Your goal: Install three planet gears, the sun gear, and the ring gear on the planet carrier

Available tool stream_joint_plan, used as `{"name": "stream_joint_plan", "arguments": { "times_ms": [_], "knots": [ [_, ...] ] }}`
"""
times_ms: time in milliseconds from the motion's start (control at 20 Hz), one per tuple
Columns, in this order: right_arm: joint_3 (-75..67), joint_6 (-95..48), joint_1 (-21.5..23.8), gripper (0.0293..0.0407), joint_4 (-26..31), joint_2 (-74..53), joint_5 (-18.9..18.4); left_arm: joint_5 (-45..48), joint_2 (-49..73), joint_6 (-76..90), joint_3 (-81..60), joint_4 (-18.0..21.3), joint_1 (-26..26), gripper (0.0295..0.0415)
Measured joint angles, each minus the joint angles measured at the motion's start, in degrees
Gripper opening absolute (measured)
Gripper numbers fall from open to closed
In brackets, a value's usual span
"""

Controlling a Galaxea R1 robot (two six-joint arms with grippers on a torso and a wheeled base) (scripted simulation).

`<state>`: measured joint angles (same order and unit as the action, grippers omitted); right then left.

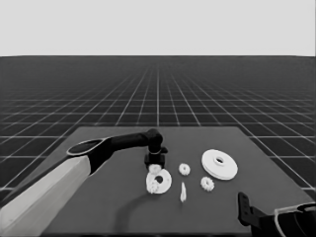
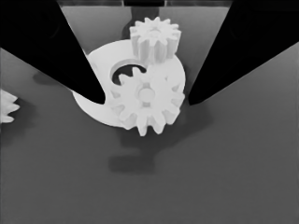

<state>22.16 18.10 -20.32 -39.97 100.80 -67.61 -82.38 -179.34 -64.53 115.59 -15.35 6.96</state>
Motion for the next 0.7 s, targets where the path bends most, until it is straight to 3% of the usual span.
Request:
{"name": "stream_joint_plan", "arguments": {
  "times_ms": [150, 500, 550, 600, 650, 700],
  "knots": [
    [0.0, 0.0, 0.0, 0.0385, 0.0, 0.0, 0.0, -3.6, 2.2, -3.6, -6.5, 5.5, -6.5, 0.0385],
    [0.0, 0.0, 0.0, 0.0385, 0.0, 0.0, 0.0, -4.2, 2.3, -3.9, -7.1, 7.1, -8.2, 0.0385],
    [0.0, 0.0, 0.0, 0.0385, 0.0, 0.0, 0.0, 15.0, 17.5, 23.6, -33.6, 3.2, -12.6, 0.0408],
    [0.0, 0.0, 0.0, 0.0385, 0.0, 0.0, 0.0, 26.9, 39.9, 48.4, -57.4, 0.9, -18.4, 0.0414],
    [0.0, 0.0, 0.0, 0.0385, 0.0, 0.0, 0.0, 33.7, 56.7, 63.3, -71.3, -0.5, -21.9, 0.04],
    [0.0, 0.0, 0.0, 0.0385, 0.0, 0.0, 0.0, 37.8, 66.1, 72.1, -79.7, -1.3, -23.8, 0.0392]
  ]
}}
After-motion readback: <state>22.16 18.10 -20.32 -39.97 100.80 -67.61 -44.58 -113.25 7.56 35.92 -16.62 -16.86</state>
